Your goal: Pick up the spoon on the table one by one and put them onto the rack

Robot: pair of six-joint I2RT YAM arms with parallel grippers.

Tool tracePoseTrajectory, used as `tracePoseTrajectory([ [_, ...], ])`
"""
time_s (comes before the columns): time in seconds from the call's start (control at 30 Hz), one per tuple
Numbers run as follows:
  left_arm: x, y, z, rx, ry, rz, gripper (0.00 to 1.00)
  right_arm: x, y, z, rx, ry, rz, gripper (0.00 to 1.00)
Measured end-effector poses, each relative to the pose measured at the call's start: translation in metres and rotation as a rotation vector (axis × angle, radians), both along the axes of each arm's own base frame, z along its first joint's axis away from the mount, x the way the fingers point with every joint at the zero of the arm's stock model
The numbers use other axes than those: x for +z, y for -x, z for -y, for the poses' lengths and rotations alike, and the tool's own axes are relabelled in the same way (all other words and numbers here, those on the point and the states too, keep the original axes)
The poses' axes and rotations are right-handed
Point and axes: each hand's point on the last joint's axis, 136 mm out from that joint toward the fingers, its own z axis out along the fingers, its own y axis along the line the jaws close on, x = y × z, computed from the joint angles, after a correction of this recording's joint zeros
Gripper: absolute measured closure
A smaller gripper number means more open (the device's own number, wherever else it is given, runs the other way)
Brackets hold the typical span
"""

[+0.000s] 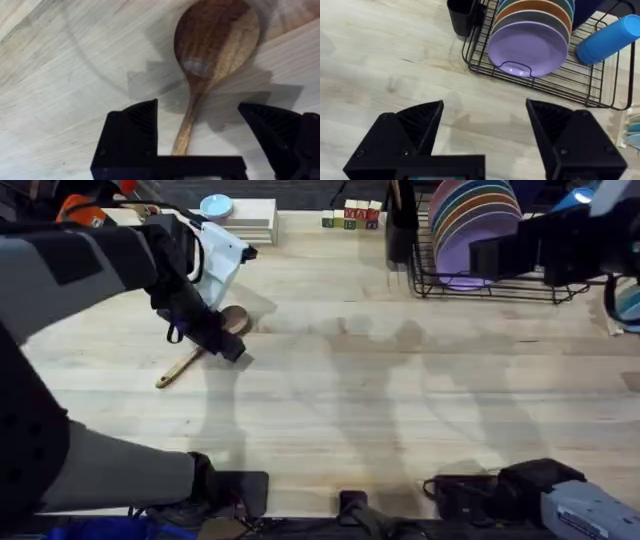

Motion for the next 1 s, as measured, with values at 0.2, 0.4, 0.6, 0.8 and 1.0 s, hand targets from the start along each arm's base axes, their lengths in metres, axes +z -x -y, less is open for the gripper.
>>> tracePoseTrajectory([
  [0.2, -0.0003, 0.0015, 0.0003, 0.002, 0.002, -0.006, 0.008, 0.0001, 0.0, 0.0, 0.0, 0.0, 0.0, 0.009],
  [0.4, -0.001, 0.0037, 0.0007, 0.012, 0.021, -0.013, 0.009, 0.0, 0.0, 0.0, 0.0, 0.0, 0.0, 0.009],
  [0.6, -0.0027, 0.0059, -0.0032, 0.057, 0.088, -0.013, 0.008, 0.0, 0.0, 0.0, 0.0, 0.0, 0.0, 0.009],
  [0.8, -0.0045, 0.009, -0.0054, 0.097, 0.148, -0.015, 0.008, 0.0, 0.0, 0.0, 0.0, 0.0, 0.0, 0.009],
  [1.0, -0.0046, 0.0093, -0.0053, 0.099, 0.152, -0.016, 0.008, 0.0, 0.0, 0.0, 0.0, 0.0, 0.0, 0.009],
])
